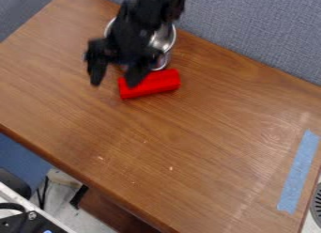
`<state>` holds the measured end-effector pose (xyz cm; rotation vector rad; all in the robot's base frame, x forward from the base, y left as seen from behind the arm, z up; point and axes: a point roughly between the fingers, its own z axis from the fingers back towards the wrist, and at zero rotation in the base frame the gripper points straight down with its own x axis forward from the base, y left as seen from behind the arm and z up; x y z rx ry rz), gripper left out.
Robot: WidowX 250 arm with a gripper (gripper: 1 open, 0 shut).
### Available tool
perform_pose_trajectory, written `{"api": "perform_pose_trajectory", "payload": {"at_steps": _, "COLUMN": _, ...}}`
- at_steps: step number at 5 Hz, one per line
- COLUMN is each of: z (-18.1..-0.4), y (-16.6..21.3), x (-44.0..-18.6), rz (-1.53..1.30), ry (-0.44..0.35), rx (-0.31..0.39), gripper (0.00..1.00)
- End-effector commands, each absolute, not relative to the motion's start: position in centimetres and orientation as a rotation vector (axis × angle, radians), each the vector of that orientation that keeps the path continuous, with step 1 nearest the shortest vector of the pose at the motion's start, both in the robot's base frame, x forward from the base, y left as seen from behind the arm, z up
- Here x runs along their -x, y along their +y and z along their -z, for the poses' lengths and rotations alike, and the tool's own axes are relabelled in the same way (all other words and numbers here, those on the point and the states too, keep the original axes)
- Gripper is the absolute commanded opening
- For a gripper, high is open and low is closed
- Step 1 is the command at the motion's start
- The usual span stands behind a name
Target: Move the red object from the metal pot to the table
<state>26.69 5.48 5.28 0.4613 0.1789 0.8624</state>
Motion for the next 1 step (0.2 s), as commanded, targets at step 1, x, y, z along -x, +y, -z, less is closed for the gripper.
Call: {"api": "perform_pose_trajectory", "payload": {"at_steps": 1, "z": -8.94, "y": 7.19, "x": -29.71, "rz": -0.798, "ry": 0.144, "rx": -0.423, "gripper": 1.0}}
